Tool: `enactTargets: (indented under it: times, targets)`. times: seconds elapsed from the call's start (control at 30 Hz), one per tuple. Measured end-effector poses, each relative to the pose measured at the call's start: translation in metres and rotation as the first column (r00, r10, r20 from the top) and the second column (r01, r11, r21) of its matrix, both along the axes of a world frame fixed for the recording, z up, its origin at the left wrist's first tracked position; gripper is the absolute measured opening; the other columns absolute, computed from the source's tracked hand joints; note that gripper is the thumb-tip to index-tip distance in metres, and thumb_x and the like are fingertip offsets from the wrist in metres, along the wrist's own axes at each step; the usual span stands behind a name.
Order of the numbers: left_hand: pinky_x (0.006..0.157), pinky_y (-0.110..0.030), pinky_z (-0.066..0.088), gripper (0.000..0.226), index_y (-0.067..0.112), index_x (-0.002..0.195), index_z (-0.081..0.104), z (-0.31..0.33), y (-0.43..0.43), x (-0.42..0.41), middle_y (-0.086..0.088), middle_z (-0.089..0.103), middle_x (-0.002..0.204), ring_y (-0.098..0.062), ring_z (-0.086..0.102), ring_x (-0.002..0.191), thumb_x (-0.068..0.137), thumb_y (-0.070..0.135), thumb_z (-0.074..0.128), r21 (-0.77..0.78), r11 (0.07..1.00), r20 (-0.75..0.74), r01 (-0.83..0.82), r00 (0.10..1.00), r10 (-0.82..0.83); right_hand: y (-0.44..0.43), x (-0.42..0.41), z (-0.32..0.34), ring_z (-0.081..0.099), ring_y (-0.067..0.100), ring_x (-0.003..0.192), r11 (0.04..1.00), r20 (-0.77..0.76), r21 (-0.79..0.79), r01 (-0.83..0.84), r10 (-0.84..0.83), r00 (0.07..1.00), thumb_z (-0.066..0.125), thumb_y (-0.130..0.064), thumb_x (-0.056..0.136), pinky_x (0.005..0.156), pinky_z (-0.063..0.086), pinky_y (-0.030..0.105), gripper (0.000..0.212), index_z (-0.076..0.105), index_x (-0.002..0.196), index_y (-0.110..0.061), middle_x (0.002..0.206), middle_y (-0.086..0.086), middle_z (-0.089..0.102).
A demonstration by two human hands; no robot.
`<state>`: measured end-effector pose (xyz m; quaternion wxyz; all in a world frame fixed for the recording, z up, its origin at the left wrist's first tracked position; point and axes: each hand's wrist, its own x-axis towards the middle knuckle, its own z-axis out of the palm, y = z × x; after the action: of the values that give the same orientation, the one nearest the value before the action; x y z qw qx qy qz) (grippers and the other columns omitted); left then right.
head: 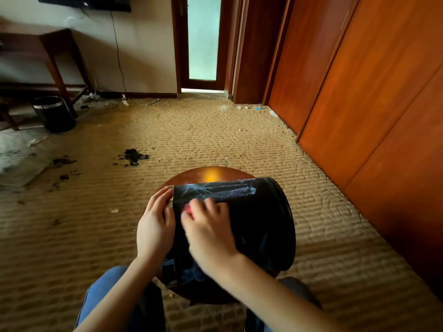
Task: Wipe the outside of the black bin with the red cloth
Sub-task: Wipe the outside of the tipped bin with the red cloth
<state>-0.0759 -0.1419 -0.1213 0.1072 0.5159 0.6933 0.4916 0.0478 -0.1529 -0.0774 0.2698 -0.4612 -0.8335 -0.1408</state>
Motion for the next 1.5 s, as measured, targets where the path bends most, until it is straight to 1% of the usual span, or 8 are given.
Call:
enactTargets:
  times: [0.13,0.33,0.5,0.63,1.0,1.13,1.33,1.5]
  targets:
    - [0.102,-0.019,0.033,0.043,0.015,0.126,0.061,-0.003,-0.004,-0.002,0.008,0.055,0.134,-0.004,0.048,0.124,0.09,0.018,0.037,0.027,0.999,0.048,0.038,0.998,-0.039,0.011,0.035,-0.001,0.056,0.028,0.078,0.999,0.069,-0.026,-0.04,0.042,0.997,0.067,-0.011,0.063,0.065,0.04,0.035,0.028,0.072,0.087,-0.024,0.088,0.001,0.06]
    - [0.109,-0.032,0.037,0.04,0.014,0.122,0.063,-0.003,-0.003,0.0,0.002,0.057,0.133,-0.008,0.049,0.126,0.091,0.013,0.039,0.078,0.996,0.2,0.04,0.978,-0.055,0.045,0.138,0.005,0.055,0.034,0.073,0.932,0.076,-0.087,0.352,-0.346,0.935,0.062,0.007,0.057,0.064,0.041,0.042,0.04,0.075,0.086,-0.017,0.085,0.007,0.058]
    - [0.107,-0.024,0.037,0.038,0.015,0.114,0.066,-0.001,-0.004,0.003,0.001,0.061,0.128,-0.003,0.051,0.122,0.09,0.009,0.037,0.127,0.992,0.361,0.021,0.93,-0.066,0.019,0.035,-0.001,0.056,0.027,0.076,0.984,0.048,0.033,0.173,-0.175,0.983,0.033,-0.017,0.071,0.066,0.044,0.036,0.04,0.072,0.075,-0.02,0.082,0.002,0.061]
    - [0.109,-0.034,0.039,0.04,0.015,0.111,0.066,-0.003,-0.003,0.001,-0.002,0.062,0.126,-0.008,0.054,0.121,0.093,-0.008,0.039,0.135,0.99,0.422,0.04,0.902,-0.094,0.001,-0.03,-0.003,0.053,0.022,0.078,0.997,0.052,0.072,0.034,-0.038,0.998,0.04,-0.017,0.077,0.07,0.035,0.035,0.033,0.073,0.079,-0.02,0.083,-0.002,0.06]
    - [0.11,-0.031,0.037,0.041,0.012,0.114,0.067,-0.006,-0.001,0.0,0.001,0.062,0.128,-0.005,0.051,0.123,0.094,-0.004,0.035,0.145,0.989,0.442,0.034,0.892,-0.095,0.037,0.114,0.006,0.056,0.033,0.074,0.939,0.133,-0.037,0.342,-0.335,0.933,0.069,0.0,0.055,0.065,0.044,0.042,0.029,0.074,0.081,-0.012,0.083,0.009,0.059]
    - [0.109,-0.029,0.037,0.041,0.015,0.111,0.066,-0.005,-0.001,0.002,-0.001,0.062,0.127,-0.007,0.052,0.122,0.094,-0.007,0.036,0.15,0.988,0.439,0.026,0.894,-0.09,0.017,0.02,0.004,0.057,0.025,0.076,0.986,0.1,-0.013,0.165,-0.162,0.982,0.036,-0.018,0.072,0.066,0.046,0.035,0.037,0.073,0.072,-0.019,0.081,0.001,0.061]
    - [0.107,-0.031,0.04,0.038,0.017,0.112,0.065,-0.004,0.0,-0.003,-0.002,0.063,0.126,-0.008,0.055,0.119,0.094,-0.005,0.04,0.147,0.988,0.42,0.042,0.902,-0.101,0.01,-0.018,0.009,0.059,0.022,0.078,0.999,0.055,0.0,-0.032,0.032,0.998,0.053,-0.024,0.07,0.068,0.046,0.033,0.02,0.072,0.074,-0.025,0.083,-0.002,0.062]
    - [0.108,-0.029,0.038,0.036,0.015,0.113,0.066,-0.003,0.001,0.0,0.003,0.062,0.127,-0.004,0.052,0.121,0.095,0.001,0.038,0.129,0.991,0.434,0.031,0.897,-0.084,0.042,0.116,0.011,0.056,0.032,0.072,0.965,0.115,-0.062,0.254,-0.246,0.963,0.059,-0.005,0.06,0.064,0.041,0.039,0.028,0.075,0.078,-0.02,0.079,0.006,0.057]
